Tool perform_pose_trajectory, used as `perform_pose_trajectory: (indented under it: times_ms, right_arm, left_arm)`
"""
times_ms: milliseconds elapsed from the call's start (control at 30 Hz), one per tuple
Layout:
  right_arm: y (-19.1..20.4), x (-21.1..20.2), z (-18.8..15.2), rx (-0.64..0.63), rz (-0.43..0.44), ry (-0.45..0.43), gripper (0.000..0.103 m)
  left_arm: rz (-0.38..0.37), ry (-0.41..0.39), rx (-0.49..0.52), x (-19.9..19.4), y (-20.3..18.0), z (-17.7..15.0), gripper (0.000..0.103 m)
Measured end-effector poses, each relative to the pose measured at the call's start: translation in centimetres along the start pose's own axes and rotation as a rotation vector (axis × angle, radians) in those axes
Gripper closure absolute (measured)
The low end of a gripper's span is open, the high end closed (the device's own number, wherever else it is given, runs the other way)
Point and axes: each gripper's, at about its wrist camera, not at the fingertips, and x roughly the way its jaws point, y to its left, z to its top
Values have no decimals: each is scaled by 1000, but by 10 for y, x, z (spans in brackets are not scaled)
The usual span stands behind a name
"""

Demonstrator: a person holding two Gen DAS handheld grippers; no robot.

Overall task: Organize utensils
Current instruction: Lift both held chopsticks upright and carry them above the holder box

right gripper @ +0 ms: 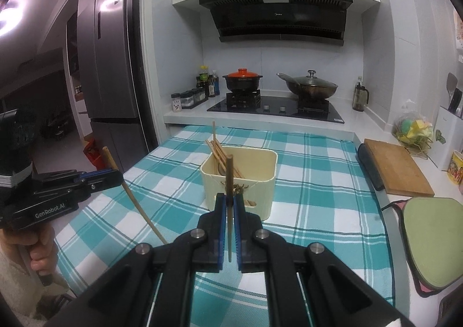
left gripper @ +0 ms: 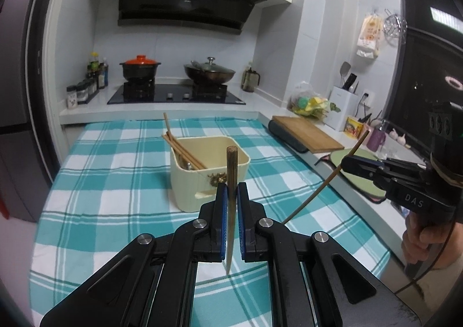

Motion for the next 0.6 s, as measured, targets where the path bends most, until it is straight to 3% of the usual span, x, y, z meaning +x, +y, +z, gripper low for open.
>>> perform_pose_trajectory:
  times_ms: [300,600]
  right_arm:
    - [-5,-6,22,7,4,-35,98]
    - [-13,4,68,-13,-11,-93,98]
  left_arm:
    - [-17,-60,-14,-15,7,32,98]
    - [7,-168,-20,-16,23,98,98]
